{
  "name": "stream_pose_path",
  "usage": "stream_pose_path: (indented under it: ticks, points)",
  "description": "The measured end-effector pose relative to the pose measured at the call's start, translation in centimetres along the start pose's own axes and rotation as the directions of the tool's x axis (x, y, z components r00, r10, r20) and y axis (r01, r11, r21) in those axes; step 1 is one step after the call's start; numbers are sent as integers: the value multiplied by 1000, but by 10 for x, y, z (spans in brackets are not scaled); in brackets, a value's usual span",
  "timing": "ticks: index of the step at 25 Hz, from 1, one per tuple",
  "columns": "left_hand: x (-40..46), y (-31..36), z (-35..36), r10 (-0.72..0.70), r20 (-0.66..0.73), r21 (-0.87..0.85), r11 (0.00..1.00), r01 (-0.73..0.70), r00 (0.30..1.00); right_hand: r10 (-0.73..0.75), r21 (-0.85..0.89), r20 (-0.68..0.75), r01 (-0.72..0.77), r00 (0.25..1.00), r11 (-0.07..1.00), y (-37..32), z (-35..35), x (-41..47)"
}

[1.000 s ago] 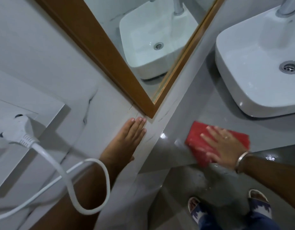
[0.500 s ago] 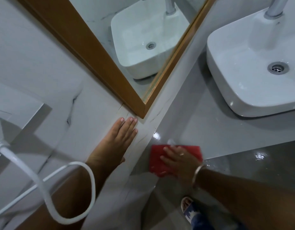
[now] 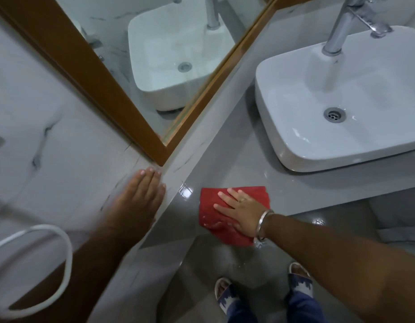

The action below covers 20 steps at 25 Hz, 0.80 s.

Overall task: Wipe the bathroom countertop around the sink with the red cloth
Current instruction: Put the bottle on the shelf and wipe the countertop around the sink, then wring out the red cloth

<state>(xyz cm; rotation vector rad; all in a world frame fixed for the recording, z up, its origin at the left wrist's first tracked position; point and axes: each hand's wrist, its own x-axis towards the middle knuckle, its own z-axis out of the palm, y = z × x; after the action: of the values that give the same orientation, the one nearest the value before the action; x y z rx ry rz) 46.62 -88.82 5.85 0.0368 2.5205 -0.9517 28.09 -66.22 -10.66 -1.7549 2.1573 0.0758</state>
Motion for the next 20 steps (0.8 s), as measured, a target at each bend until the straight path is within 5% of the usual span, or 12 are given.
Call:
stream_pose_path:
  ticks: [3,7,9,12,15,20]
  points:
    - [25,41,-20,2,-86,-238,971,-23,996,19,-81,-11,-20,1000,997,32,-19,-23]
    - [67,109,-37,-19,-213,-658,742,-129,977,221,49,-23,-220,975,974,37,-20,-69]
    - [86,136,-40,19,-231,-707,684,-181,973,260,62,-6,-260,965,964,35,-14,-77]
    - [104,149,-34,26,-34,-724,689,-42,999,266,75,-25,-264,964,962,35,-16,-73]
    - [104,139,-39,59,-52,-701,709,-79,997,336,296,3,-321,942,900,33,-34,-85]
    - [118,102,-97,84,-218,-875,425,-233,972,548,545,80,-497,832,675,50,-84,-142]
